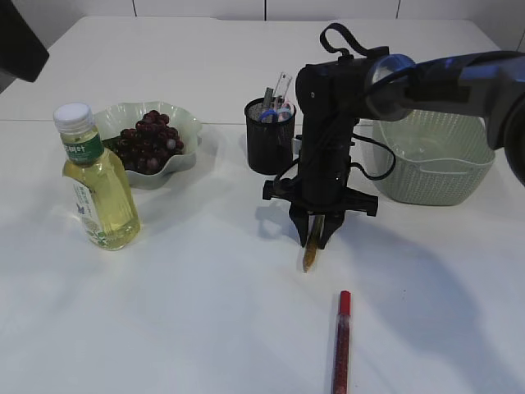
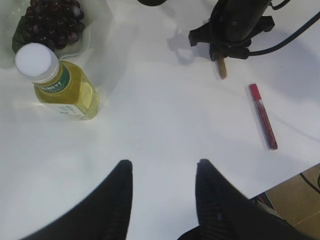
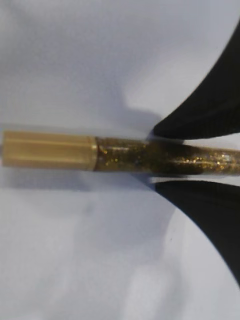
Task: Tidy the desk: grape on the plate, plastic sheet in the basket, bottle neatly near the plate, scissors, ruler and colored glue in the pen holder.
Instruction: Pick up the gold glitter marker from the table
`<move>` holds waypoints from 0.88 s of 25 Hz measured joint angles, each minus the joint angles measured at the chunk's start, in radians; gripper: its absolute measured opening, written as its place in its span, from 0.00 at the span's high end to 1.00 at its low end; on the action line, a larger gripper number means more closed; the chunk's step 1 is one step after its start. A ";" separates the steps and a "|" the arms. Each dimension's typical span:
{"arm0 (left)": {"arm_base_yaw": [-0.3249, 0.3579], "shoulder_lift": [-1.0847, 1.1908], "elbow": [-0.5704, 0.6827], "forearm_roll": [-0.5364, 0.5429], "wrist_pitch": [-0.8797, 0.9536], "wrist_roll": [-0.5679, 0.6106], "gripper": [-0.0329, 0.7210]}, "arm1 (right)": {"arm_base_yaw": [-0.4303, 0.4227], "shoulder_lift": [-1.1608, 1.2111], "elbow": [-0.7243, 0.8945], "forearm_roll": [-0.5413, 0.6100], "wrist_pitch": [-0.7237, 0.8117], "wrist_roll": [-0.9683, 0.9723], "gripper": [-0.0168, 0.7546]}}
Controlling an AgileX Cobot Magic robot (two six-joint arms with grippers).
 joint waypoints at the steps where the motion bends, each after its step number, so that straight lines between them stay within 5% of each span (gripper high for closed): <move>1: 0.000 0.000 0.000 0.000 0.000 0.000 0.55 | 0.000 0.002 0.000 0.000 0.000 0.000 0.67; 22: 0.000 0.000 0.000 -0.002 0.000 0.000 0.55 | 0.000 0.003 -0.009 0.005 0.000 -0.097 0.82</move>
